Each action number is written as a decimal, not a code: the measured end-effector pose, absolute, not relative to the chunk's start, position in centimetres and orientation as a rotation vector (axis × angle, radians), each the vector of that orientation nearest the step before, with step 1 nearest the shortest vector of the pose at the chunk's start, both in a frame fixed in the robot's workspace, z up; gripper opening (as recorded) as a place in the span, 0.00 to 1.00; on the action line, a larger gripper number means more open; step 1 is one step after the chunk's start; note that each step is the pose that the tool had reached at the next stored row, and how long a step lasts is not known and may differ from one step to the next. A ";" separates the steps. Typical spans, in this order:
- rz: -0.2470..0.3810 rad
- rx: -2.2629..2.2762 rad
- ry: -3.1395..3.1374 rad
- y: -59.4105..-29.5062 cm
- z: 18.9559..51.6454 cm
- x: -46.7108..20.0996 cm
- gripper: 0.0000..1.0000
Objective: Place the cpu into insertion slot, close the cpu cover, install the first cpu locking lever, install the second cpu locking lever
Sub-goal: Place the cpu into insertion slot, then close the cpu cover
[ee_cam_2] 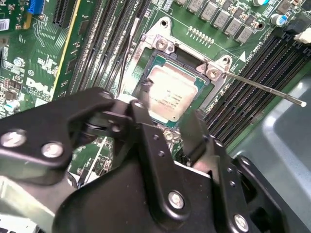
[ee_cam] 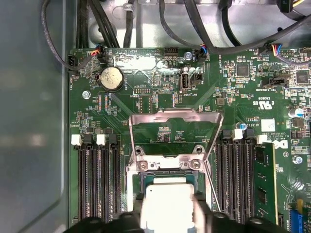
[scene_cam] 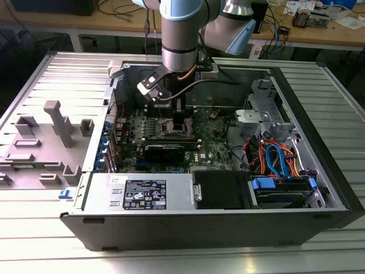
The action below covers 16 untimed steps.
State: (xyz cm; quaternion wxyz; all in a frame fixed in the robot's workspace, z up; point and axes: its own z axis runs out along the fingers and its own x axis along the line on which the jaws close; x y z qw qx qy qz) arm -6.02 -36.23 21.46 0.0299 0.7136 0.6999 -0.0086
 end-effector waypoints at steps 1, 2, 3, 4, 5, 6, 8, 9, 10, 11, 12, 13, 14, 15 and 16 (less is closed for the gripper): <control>-0.027 2.200 2.158 -36.2 21.5 -6.0 0.44; -0.027 2.200 2.158 -36.2 21.5 -6.0 0.31; -0.028 2.200 2.158 -36.2 21.5 -6.0 0.25; -0.028 2.200 2.158 -36.2 21.5 -6.0 0.19; -0.028 2.200 2.158 -36.2 21.5 -6.0 0.13; -0.029 2.200 2.158 -36.2 21.5 -6.0 0.13; -0.029 2.200 2.158 -36.2 21.5 -6.0 0.11; -0.030 2.200 2.158 -36.2 21.5 -6.0 0.11; -0.030 2.200 2.157 -36.2 21.5 -6.0 0.11; -0.031 2.200 2.157 -36.2 21.6 -6.0 0.11; -0.033 2.199 2.157 -36.2 21.6 -6.0 0.11; -0.033 2.199 2.157 -36.2 21.6 -6.0 0.11; -0.034 2.199 2.157 -36.2 21.6 -6.0 0.11; -0.034 2.199 2.157 -36.2 21.6 -6.0 0.11; -0.034 2.199 2.157 -36.2 21.6 -6.0 0.11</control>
